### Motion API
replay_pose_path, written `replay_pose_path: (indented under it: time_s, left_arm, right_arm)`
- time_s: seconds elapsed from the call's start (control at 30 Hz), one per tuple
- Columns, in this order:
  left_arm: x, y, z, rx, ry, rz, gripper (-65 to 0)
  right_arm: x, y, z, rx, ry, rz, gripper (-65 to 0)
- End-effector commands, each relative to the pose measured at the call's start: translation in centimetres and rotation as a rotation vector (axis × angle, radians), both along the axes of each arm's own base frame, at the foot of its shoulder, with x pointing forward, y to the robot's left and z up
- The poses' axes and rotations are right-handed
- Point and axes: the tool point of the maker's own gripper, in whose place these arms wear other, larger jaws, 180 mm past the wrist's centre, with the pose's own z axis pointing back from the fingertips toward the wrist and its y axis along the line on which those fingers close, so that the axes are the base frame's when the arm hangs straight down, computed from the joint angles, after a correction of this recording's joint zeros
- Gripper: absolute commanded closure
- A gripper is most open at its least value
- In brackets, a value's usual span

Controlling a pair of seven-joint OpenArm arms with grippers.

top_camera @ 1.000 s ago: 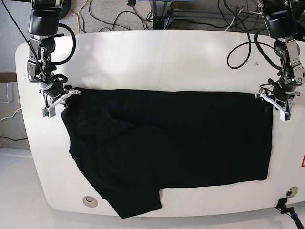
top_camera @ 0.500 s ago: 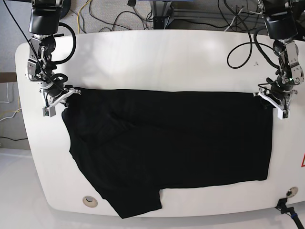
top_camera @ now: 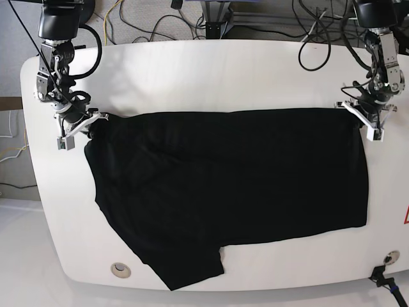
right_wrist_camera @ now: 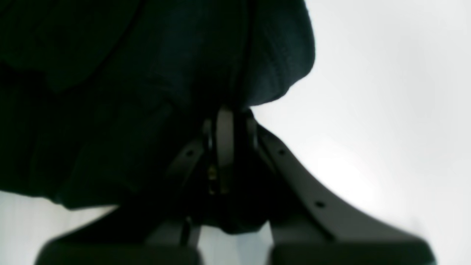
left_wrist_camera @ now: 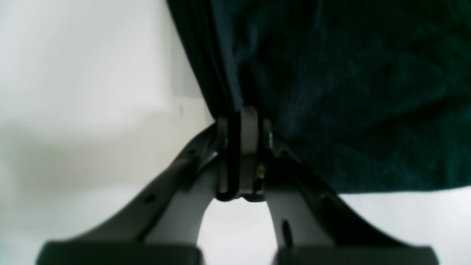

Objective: Fold the T-shirt properly
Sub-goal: 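Regrasp the shirt edge and pull it back toward the arms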

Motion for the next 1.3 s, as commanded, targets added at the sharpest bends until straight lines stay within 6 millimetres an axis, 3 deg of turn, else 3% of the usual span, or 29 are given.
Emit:
replay_pose_path:
  time_s: [0.0,0.1,0.3,0.4,0.7,0.83,1.1,1.27]
  left_arm:
    - [-0.8,0.4,0.3,0.027,0.016,-0.016,0.0]
    - [-2.7,0.1,0.3,0.047,0.039,-0.042,0.0]
    - [-6.3,1.7,1.6,0.095,0.054,-0.019,0.0]
    - [-7.8,2.3,2.0,0.115,0.067,-0.013,0.0]
    - [-8.9,3.0,2.1,0.146,0.101,-0.035,0.0]
    - [-8.6,3.5,2.7,0.169,0.097,-0.050,0.0]
    - [-8.4,4.3,3.2,0.191,0.095,-0.051,0.0]
    - [-9.4,5.6,3.6,0.210,0.104,-0.021,0.0]
  right_arm:
    - [-2.1,-0.2,-0.7,-0.052,0.070,0.038,0.0]
    - [-4.3,0.8,-0.6,-0.065,0.080,0.079,0.0]
    - [-9.7,2.7,-0.7,-0.076,0.131,0.147,0.0]
    - [-12.2,1.9,-0.4,-0.089,0.152,0.126,0.0]
    - [-17.4,1.5,0.2,-0.097,0.211,0.100,0.0]
    - [-18.8,1.6,-0.2,-0.090,0.242,0.099,0.0]
    - [-18.7,1.6,-0.2,-0.089,0.239,0.098,0.0]
    - [-19.0,2.2,-0.4,-0.077,0.244,0.091,0.0]
